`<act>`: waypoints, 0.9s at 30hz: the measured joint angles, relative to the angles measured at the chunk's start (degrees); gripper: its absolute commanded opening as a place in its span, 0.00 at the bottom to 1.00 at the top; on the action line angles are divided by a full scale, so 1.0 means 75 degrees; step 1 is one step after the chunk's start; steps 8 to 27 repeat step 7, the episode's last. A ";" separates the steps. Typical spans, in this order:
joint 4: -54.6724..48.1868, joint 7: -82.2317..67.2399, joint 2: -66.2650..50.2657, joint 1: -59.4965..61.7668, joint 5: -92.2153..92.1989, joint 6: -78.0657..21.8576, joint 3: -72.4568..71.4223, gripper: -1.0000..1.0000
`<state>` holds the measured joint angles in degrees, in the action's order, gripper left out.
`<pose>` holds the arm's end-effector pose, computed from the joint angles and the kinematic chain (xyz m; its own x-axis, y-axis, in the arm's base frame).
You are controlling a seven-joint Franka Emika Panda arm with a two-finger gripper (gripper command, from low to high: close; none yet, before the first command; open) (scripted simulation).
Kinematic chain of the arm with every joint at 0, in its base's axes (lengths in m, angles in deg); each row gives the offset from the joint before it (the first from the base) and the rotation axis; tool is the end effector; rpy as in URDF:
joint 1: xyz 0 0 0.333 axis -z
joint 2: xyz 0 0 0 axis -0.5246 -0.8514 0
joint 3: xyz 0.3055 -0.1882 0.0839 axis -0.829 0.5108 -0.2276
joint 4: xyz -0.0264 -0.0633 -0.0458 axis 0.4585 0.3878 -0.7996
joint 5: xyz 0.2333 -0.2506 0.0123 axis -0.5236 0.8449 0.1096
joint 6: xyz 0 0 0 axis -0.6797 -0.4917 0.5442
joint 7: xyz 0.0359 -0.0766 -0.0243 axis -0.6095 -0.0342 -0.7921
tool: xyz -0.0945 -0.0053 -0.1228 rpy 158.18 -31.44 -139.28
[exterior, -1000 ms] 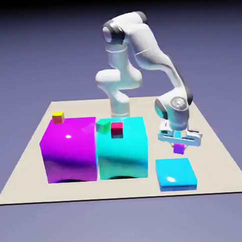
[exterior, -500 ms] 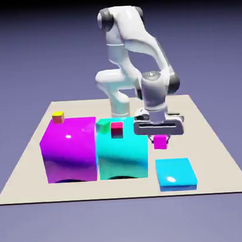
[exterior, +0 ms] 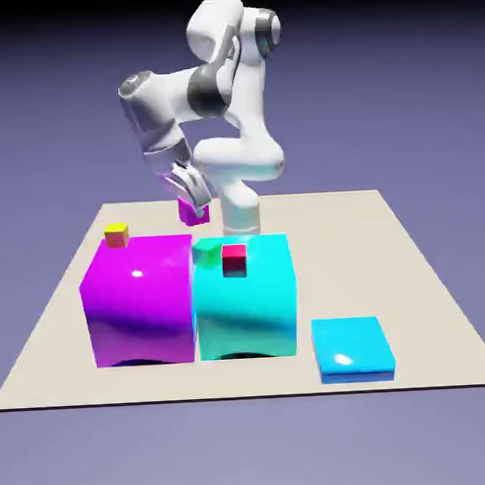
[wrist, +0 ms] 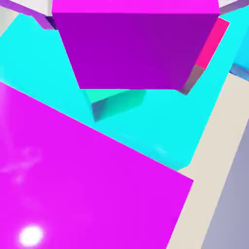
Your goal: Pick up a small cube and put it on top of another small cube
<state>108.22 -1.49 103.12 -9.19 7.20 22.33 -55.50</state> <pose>0.2862 -0.0829 0.4671 -0.3638 -0.9029 -0.2288 -0.9220 0.3141 0.2264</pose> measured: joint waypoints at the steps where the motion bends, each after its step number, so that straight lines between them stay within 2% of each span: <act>1: 0.0268 -0.0034 -0.0061 -0.0030 -0.0056 0.0331 -0.0039 0.00; 4: 0.1075 -0.0136 -0.0245 -0.0120 -0.0226 0.1327 -0.0156 0.00; 5: 0.1151 -0.0146 -0.0262 -0.0128 -0.0243 0.1421 -0.0167 1.00; 27: 0.1151 -0.0139 -0.0262 -0.0128 -0.0224 0.1416 -0.0167 1.00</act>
